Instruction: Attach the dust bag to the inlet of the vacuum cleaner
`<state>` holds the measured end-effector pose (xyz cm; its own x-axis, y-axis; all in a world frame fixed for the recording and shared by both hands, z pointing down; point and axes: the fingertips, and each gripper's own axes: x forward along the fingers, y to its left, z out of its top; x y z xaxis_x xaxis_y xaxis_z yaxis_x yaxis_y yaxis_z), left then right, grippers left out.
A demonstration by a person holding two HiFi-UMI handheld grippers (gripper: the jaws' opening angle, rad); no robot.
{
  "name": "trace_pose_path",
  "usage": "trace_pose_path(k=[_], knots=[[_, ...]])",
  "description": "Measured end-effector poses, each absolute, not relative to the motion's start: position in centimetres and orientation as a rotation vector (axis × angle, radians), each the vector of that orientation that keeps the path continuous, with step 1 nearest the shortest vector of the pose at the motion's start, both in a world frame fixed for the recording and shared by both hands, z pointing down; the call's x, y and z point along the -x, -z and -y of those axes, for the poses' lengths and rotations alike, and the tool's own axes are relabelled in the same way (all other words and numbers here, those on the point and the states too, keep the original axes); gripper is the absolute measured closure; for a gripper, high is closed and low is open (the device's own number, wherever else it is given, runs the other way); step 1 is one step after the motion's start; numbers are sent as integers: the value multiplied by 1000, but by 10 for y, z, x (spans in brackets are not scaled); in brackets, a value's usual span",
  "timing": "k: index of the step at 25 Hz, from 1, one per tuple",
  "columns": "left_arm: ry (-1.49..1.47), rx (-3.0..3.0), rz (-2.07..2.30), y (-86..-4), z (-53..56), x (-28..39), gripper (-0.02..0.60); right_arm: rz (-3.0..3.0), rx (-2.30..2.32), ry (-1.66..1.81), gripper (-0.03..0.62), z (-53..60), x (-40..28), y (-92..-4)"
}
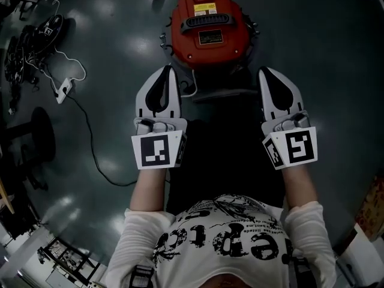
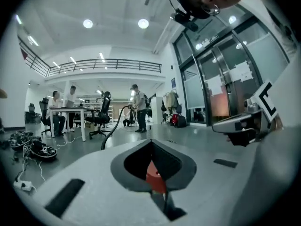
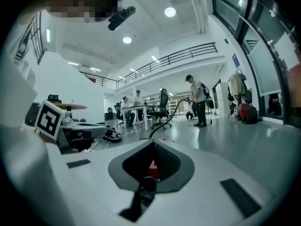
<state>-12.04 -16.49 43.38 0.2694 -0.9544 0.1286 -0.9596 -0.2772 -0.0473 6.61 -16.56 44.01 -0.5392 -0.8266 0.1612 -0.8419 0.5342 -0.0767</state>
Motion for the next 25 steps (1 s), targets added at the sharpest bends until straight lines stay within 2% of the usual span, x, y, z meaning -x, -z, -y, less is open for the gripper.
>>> trace_pose_path(k=[6,12,19,25], knots=[[-240,-2430,1873,-336,180,128,577,2499,-1299,-328,592,165,-61,-386],[-227,-2376,1848,-198,171,126,577,2426,-1309,-274,592,152,-67,-244],[-256,-2308,1848,-77,125,127,577,2432,-1430,-162,592,138,-78,-87],[-152,-2279,1848,3,72,119,577,2503,-1449,-134,592,93,-90,-2]])
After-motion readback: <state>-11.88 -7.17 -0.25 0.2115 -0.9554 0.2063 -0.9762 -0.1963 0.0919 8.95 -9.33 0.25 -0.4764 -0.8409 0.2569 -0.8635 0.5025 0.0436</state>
